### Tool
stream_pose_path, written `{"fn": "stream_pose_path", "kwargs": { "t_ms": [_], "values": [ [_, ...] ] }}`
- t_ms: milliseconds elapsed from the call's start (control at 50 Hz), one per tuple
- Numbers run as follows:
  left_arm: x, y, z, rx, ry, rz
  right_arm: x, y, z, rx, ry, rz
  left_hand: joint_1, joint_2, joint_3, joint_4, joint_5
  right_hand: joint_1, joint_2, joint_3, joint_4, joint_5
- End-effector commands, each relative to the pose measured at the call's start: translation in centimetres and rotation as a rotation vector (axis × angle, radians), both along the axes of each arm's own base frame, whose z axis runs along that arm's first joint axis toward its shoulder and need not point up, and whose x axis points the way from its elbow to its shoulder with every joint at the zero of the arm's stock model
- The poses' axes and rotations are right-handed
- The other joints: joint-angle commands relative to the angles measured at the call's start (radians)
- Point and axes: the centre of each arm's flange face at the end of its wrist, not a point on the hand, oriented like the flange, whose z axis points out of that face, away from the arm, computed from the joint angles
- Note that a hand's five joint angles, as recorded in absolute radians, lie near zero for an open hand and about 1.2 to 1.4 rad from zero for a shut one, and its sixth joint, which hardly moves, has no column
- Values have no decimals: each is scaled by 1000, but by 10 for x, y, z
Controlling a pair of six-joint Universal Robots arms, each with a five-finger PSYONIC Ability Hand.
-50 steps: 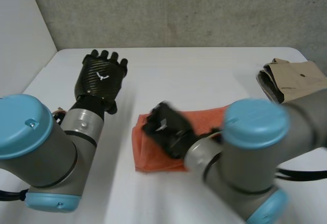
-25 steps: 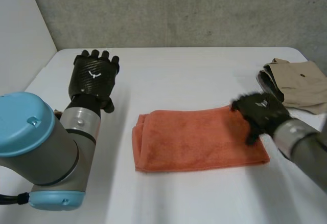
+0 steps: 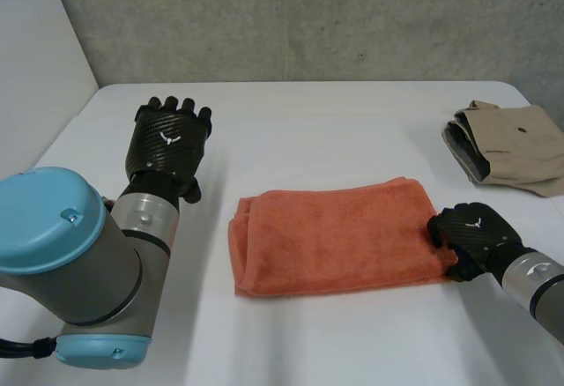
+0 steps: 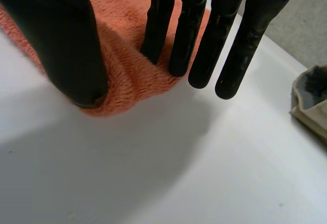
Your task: Fold the laundry.
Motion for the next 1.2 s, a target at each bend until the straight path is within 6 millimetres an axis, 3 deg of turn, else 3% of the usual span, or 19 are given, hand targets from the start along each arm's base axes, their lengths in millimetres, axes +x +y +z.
{"fn": "stream_pose_path", "kwargs": {
  "t_ms": [20,200,260,320,420,500,580,720,840,900,1000,1020,1040,1060,1080,1120,1200],
  "values": [
    [0,0,-1,2,-1,-1,0,5,-4,50,-11,-9,-17,-10,-15,-11,3,61,-63,-65,-64,-59],
    [0,2,-1,2,-4,-4,2,9,-1,90,-54,-21,-17,-10,-15,-11,3,95,-28,-30,-30,-24],
    [0,2,0,1,-3,-4,2,7,0,85,-56,-20,-17,-10,-15,-11,4,254,130,128,129,134],
    [0,2,-1,4,-4,-4,2,6,-1,83,-56,-20,-14,-7,-12,-8,6,698,575,573,573,579],
    [0,1,0,1,-3,-2,5,2,4,54,-47,-12,-14,-7,-12,-8,6,699,576,574,574,580],
    [1,1,2,-4,1,-1,20,-4,20,-13,-38,19,-14,-7,-12,-8,6,699,576,574,574,580],
    [2,0,6,-13,7,6,55,6,49,-99,-39,124,-17,-10,-15,-11,4,699,576,574,574,580],
    [19,-8,18,-40,24,61,147,55,98,-240,-94,440,-20,-13,-18,-14,1,699,576,574,574,580],
    [34,-12,15,-27,18,102,213,102,75,-198,-105,664,-20,-13,-18,-14,1,699,576,574,574,580],
    [36,-11,11,-17,8,104,230,120,60,-145,-86,725,-20,-13,-18,-14,1,699,576,574,574,580],
    [36,-13,8,-9,4,107,235,117,55,-107,-66,696,-22,-16,-21,-17,-2,699,576,574,574,580],
    [36,-13,9,-13,6,107,235,115,58,-111,-70,675,-22,-16,-21,-17,-2,593,469,467,468,473],
    [36,-13,9,-12,5,107,233,114,59,-105,-75,649,-22,-16,-21,-17,-2,284,160,158,159,164],
    [35,-14,10,-16,8,107,230,110,63,-88,-95,580,-22,-16,-21,-17,-2,-306,-430,-432,-432,-426],
    [33,-13,12,-20,10,102,228,107,66,-75,-112,539,-25,-19,-24,-20,-5,-458,-581,-583,-583,-577],
    [31,-13,14,-26,14,93,222,98,74,-56,-155,447,-25,-19,-24,-20,-5,-497,-621,-623,-622,-617],
    [16,-8,16,-31,31,28,183,60,91,22,-284,182,-22,-16,-21,-17,-2,-522,-646,-648,-647,-642]
  ]
}}
